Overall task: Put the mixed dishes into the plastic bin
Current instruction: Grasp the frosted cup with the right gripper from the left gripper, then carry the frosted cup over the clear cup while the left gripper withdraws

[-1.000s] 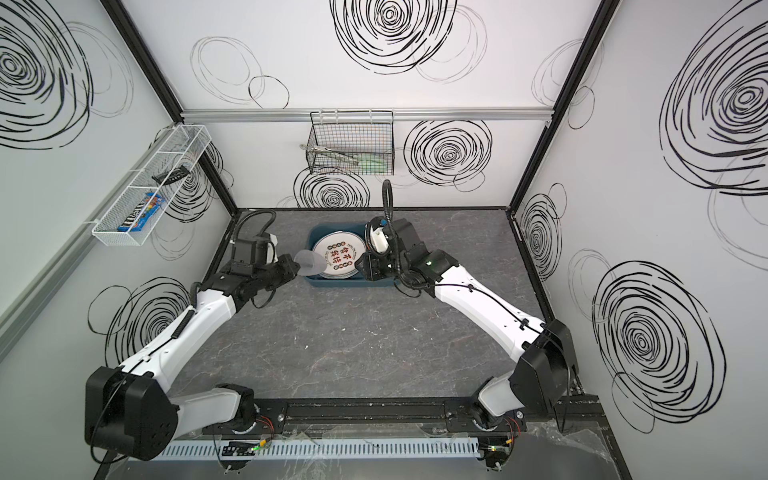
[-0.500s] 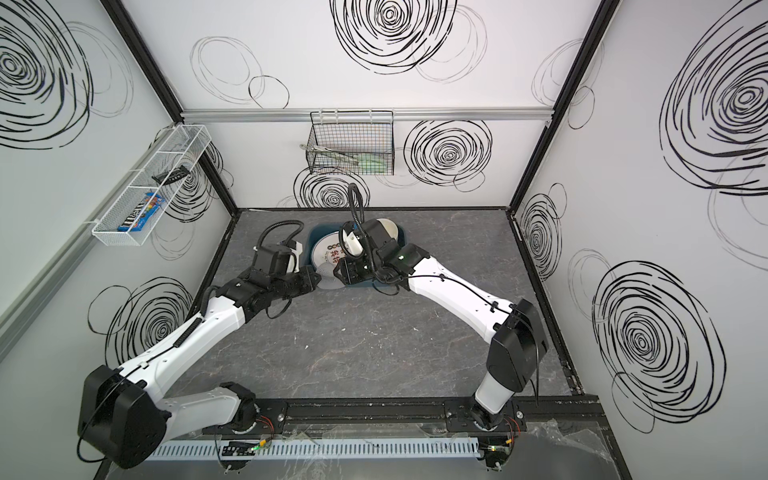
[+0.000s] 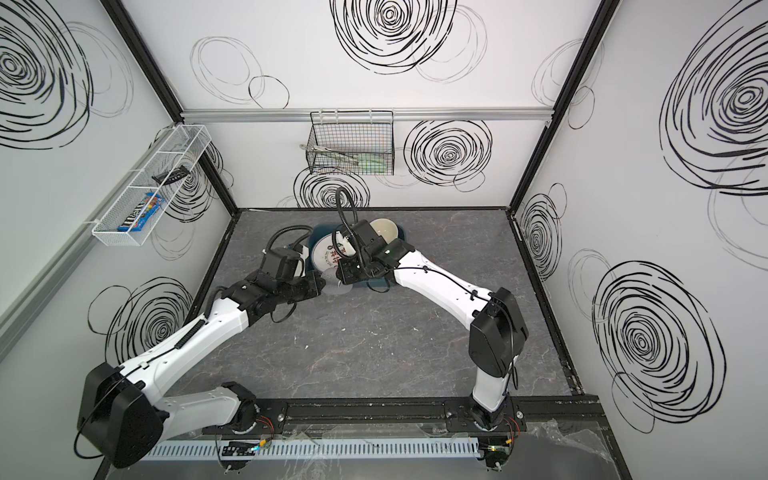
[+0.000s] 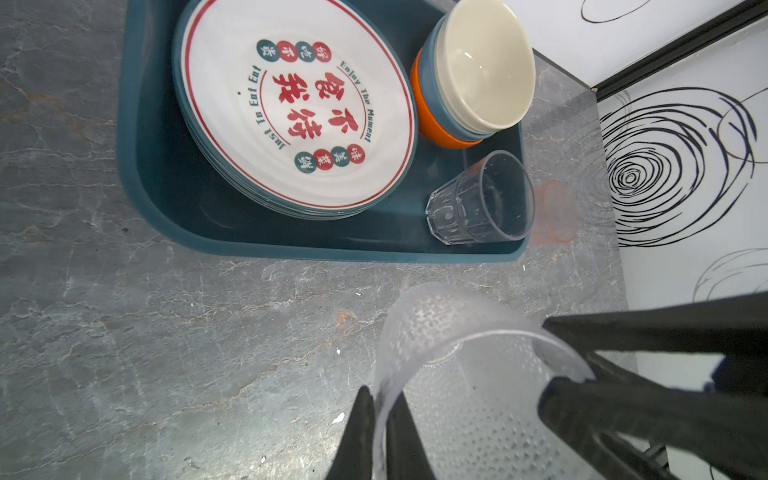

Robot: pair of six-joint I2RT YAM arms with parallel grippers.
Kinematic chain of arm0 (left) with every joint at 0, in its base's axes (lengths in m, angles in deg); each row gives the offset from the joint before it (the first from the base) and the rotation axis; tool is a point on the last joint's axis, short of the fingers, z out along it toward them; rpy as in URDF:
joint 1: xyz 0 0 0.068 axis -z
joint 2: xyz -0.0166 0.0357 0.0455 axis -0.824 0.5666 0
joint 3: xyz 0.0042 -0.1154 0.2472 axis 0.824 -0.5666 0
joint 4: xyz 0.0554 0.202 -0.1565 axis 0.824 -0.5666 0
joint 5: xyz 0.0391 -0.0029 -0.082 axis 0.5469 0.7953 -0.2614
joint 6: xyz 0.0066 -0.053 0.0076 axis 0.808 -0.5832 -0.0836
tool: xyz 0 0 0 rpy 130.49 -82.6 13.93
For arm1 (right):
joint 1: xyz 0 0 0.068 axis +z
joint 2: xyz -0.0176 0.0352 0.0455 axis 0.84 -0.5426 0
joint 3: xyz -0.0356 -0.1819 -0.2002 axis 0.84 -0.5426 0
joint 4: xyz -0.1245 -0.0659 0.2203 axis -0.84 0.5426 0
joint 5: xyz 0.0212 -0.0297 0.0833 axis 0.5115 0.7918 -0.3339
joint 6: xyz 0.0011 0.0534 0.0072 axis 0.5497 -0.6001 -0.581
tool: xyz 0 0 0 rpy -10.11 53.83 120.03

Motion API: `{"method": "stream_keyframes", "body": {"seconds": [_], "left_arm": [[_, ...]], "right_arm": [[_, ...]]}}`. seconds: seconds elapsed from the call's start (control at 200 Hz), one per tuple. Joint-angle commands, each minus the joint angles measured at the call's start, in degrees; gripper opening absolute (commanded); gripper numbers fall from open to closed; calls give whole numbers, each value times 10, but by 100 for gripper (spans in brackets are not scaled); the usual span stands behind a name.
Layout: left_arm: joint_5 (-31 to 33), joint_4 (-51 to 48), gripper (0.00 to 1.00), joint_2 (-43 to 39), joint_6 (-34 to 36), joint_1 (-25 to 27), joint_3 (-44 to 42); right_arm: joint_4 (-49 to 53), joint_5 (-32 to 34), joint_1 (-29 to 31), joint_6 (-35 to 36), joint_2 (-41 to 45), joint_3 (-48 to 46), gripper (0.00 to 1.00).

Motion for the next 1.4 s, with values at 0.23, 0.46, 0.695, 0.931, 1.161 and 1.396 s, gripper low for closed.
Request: {"method": "stream_keyframes", "body": {"seconds": [0.23, 0.46, 0.695, 0.931, 1.161, 1.396], "left_arm": [[-14, 21, 19, -9, -16, 8, 35], [-26, 23, 32, -20, -28, 10, 44], [-29, 19, 48, -41, -35, 7, 45], [-43, 28, 65, -64, -43, 5, 34], [-74, 54, 78, -83, -51, 4, 9], [-96, 78, 82, -96, -67, 2, -30]], "right_arm": [[60, 47, -15, -4, -24, 32, 9], [67, 56, -29, -7, -18, 36, 1], [73, 58, -50, 0, 1, 35, 0], [82, 60, -71, 7, 22, 37, 0], [85, 61, -103, 11, 45, 31, 0], [71, 83, -136, 14, 67, 12, 0]]}}
